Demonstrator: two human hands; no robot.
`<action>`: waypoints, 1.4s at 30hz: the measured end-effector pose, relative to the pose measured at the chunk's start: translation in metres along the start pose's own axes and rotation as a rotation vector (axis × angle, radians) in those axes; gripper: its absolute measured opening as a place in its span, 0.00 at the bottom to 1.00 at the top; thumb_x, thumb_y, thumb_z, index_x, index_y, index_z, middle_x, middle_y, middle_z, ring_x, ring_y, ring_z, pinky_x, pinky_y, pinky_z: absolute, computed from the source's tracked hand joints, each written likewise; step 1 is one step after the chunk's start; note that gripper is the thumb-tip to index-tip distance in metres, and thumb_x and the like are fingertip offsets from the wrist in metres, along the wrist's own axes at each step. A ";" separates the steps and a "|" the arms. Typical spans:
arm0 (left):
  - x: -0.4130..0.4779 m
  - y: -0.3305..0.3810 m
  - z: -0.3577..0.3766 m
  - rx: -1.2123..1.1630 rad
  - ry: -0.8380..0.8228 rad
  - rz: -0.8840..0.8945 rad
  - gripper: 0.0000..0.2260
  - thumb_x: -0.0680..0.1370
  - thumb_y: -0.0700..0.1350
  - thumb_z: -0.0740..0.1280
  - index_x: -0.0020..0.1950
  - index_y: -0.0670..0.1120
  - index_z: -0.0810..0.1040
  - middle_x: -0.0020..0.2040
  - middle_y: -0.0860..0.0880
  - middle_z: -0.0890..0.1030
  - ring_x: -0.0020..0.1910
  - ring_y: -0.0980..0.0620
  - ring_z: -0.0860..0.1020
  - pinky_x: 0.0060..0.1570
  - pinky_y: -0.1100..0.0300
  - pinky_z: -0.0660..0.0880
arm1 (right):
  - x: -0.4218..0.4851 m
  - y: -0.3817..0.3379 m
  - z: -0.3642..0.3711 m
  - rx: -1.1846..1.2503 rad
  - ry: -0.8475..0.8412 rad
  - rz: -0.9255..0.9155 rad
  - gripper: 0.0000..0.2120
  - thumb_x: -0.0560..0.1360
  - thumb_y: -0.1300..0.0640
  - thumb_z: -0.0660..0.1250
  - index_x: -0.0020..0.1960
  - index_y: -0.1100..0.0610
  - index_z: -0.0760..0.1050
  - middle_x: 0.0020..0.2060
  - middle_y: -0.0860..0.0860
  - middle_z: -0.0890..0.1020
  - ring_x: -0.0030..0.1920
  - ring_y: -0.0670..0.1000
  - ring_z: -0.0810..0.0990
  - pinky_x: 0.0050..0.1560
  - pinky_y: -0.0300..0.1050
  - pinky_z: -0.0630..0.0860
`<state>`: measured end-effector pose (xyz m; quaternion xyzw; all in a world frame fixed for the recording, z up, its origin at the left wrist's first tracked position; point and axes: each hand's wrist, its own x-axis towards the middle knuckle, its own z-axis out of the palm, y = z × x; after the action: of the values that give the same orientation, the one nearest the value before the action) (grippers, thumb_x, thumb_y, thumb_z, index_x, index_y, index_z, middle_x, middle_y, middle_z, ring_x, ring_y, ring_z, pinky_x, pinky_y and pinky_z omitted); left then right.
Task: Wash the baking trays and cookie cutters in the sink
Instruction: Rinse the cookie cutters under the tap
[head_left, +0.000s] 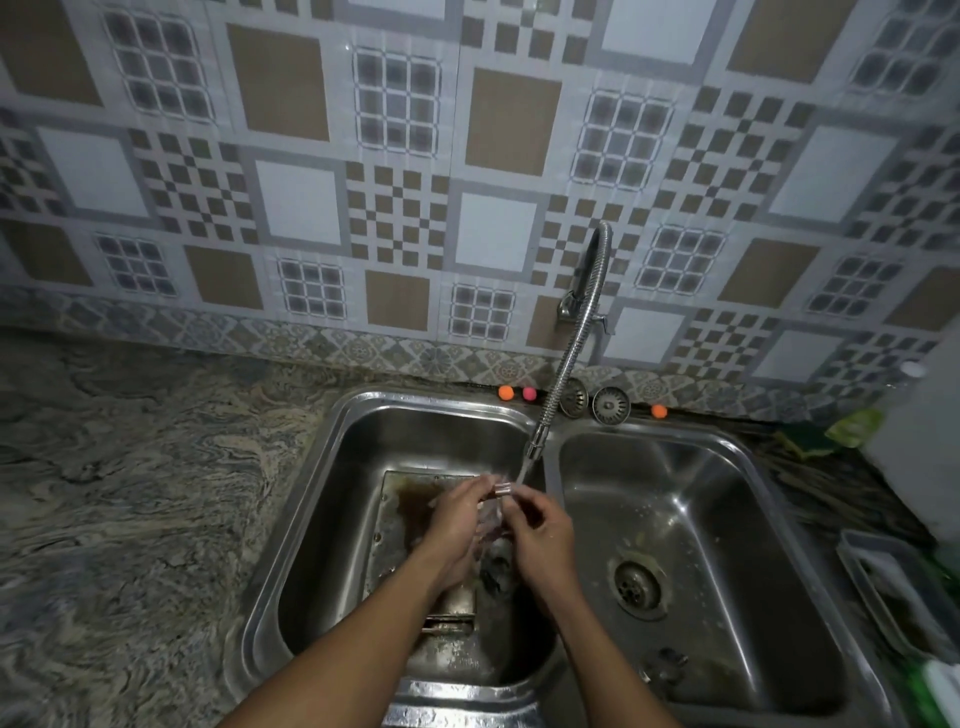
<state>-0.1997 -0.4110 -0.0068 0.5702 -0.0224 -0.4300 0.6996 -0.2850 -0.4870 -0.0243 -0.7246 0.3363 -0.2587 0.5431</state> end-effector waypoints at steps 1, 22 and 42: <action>-0.001 -0.002 -0.001 -0.019 0.012 -0.023 0.11 0.82 0.44 0.64 0.60 0.40 0.78 0.49 0.39 0.83 0.37 0.52 0.81 0.32 0.60 0.76 | -0.002 -0.002 0.001 -0.032 -0.023 -0.043 0.08 0.73 0.59 0.73 0.49 0.48 0.82 0.51 0.53 0.80 0.51 0.47 0.80 0.53 0.37 0.76; 0.023 -0.001 0.006 0.030 0.063 -0.225 0.16 0.84 0.51 0.58 0.52 0.40 0.79 0.43 0.41 0.81 0.34 0.46 0.78 0.32 0.54 0.76 | 0.029 0.005 0.003 -0.142 0.076 0.219 0.15 0.74 0.62 0.65 0.30 0.57 0.78 0.27 0.51 0.82 0.28 0.46 0.79 0.32 0.46 0.77; 0.019 -0.016 0.002 0.319 0.086 -0.123 0.09 0.73 0.42 0.75 0.46 0.40 0.77 0.35 0.41 0.83 0.27 0.48 0.76 0.24 0.61 0.68 | 0.029 -0.012 -0.003 0.513 0.058 0.573 0.09 0.77 0.60 0.67 0.40 0.62 0.80 0.32 0.57 0.82 0.25 0.51 0.76 0.25 0.39 0.71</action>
<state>-0.1982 -0.4244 -0.0278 0.6923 -0.0258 -0.4381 0.5729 -0.2666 -0.5087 -0.0118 -0.4341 0.4648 -0.1926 0.7472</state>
